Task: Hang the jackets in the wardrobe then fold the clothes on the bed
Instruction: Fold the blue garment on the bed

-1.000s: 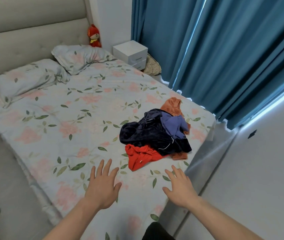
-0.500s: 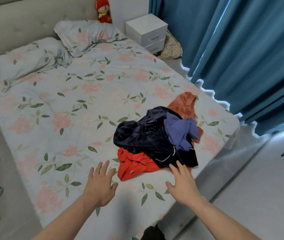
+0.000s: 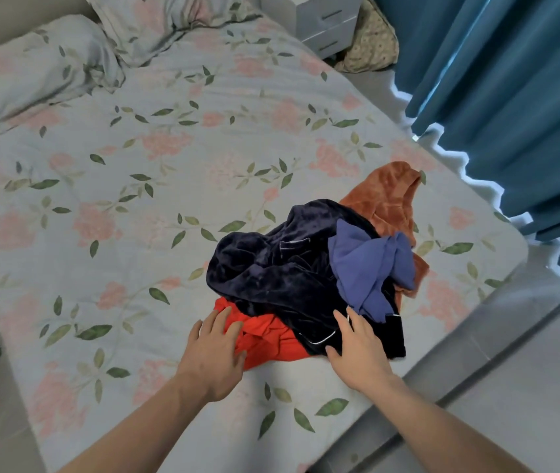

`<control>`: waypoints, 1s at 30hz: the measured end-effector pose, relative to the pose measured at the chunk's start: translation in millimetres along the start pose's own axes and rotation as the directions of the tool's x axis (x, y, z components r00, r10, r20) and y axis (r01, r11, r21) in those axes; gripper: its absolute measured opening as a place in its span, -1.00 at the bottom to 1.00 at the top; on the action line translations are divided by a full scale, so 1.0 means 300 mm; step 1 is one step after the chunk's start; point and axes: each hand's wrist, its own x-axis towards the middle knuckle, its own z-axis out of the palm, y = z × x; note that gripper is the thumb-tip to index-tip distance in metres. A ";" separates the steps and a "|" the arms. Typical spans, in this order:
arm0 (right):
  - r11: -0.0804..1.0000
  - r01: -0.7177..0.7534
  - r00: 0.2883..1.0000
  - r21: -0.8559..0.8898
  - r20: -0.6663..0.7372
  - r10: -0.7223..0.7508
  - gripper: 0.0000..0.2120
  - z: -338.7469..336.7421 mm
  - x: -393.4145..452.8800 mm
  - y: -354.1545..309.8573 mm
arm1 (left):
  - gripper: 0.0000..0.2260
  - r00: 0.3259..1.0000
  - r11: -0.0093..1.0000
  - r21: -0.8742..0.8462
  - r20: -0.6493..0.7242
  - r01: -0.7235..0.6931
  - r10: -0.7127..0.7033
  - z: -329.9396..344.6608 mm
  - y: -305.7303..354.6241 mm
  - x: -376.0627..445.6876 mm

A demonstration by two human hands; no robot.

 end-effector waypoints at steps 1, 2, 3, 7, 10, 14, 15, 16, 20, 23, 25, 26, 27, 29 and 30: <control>1.000 -0.005 1.000 0.004 -0.009 0.005 -0.26 -0.003 0.027 0.007 | -0.50 1.000 1.000 -0.007 0.002 0.001 -0.001 0.007 0.004 0.028; 1.000 -0.010 1.000 0.010 -0.020 0.010 -0.26 -0.006 0.052 0.018 | -0.50 1.000 1.000 -0.015 0.005 0.002 -0.002 0.015 0.008 0.057; 1.000 -0.019 0.999 0.016 -0.027 0.019 -0.27 -0.008 0.074 0.030 | -0.49 1.000 1.000 -0.021 0.009 0.003 -0.003 0.025 0.011 0.082; 0.997 -0.069 0.997 0.043 -0.042 0.070 -0.28 -0.022 0.143 0.085 | -0.50 1.000 0.998 -0.063 -0.007 -0.008 0.008 0.036 0.042 0.168; 0.993 -0.100 0.992 0.067 -0.072 0.105 -0.28 -0.038 0.157 0.116 | -0.50 0.999 0.997 -0.069 -0.023 -0.027 0.026 0.030 0.073 0.201; 0.999 -0.033 0.998 -0.011 -0.046 0.033 -0.28 -0.026 0.157 0.128 | -0.51 1.000 0.994 -0.106 -0.013 -0.029 0.028 0.030 0.092 0.229; 1.000 -0.018 0.999 -0.018 -0.035 0.017 -0.28 -0.015 0.169 0.121 | -0.51 1.000 0.993 -0.115 -0.009 -0.025 0.024 0.036 0.089 0.238; 1.000 -0.011 1.000 -0.014 -0.023 0.010 -0.27 -0.002 0.187 0.111 | -0.51 1.000 0.992 -0.126 -0.004 -0.022 0.022 0.043 0.083 0.248; 1.000 -0.021 1.000 0.021 -0.002 0.021 -0.18 0.079 0.295 0.063 | -0.51 1.000 0.993 -0.116 0.025 -0.003 0.006 0.091 0.049 0.277; 0.999 -0.038 0.997 -0.004 0.065 0.038 -0.09 0.145 0.362 0.035 | -0.50 0.999 0.995 -0.101 0.051 0.016 -0.011 0.124 0.022 0.305; 0.999 -0.037 0.998 -0.016 0.059 0.038 -0.09 0.171 0.379 0.020 | -0.49 0.997 0.994 -0.104 0.074 0.026 -0.019 0.141 0.014 0.322; 0.998 -0.035 0.999 0.044 -0.038 0.037 -0.13 0.172 0.381 0.015 | -0.49 0.997 0.994 -0.105 0.077 0.031 -0.023 0.147 0.012 0.329; 0.989 -0.030 0.982 0.147 -0.182 0.057 -0.19 0.159 0.380 0.013 | -0.49 0.997 0.994 -0.108 0.076 0.031 -0.023 0.149 0.012 0.336; 0.934 -0.022 0.862 0.357 -0.466 0.199 -0.28 0.115 0.378 0.024 | -0.49 0.998 0.991 -0.130 0.060 0.023 -0.016 0.149 0.014 0.346; 0.900 -0.057 0.794 0.432 -0.527 0.303 -0.26 0.088 0.383 0.040 | -0.49 0.999 0.990 -0.137 0.048 0.019 -0.013 0.147 0.017 0.350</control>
